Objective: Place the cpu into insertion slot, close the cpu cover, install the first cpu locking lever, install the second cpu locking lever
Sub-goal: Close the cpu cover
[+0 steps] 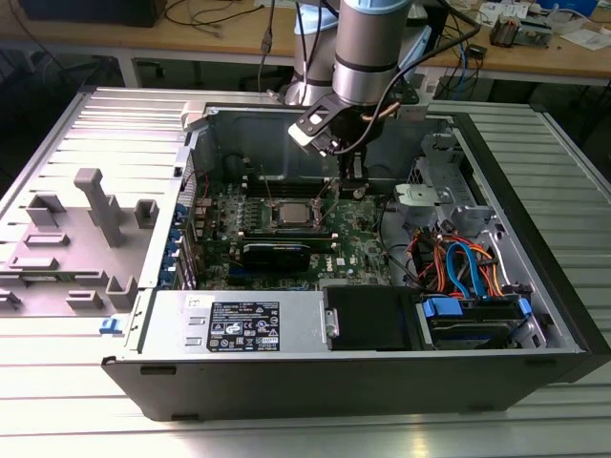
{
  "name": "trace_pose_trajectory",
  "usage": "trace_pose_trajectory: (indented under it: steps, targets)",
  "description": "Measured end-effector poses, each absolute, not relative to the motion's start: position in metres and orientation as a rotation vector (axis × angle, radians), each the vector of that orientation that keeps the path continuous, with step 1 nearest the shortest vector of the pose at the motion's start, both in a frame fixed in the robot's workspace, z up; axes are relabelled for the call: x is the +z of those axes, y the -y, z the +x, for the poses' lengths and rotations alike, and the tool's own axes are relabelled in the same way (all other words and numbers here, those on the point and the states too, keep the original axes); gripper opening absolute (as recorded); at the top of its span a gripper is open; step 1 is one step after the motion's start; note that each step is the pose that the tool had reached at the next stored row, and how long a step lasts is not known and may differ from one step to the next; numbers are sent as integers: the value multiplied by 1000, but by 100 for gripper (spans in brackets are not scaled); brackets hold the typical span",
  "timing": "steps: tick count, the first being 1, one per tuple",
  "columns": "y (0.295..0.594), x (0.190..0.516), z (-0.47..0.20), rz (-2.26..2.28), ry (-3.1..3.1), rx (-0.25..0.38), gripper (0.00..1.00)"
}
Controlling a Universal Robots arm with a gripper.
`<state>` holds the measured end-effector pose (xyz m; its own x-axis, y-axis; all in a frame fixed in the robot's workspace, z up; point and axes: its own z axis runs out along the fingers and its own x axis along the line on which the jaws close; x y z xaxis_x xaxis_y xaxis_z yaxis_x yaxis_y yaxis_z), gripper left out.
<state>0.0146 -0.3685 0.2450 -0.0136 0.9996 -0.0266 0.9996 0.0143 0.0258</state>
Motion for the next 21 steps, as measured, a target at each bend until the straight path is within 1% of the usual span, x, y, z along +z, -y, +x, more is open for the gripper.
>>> trace_pose_trajectory:
  steps: [21]
  targets:
    - [369,241,12,2180,-2210,0,12]
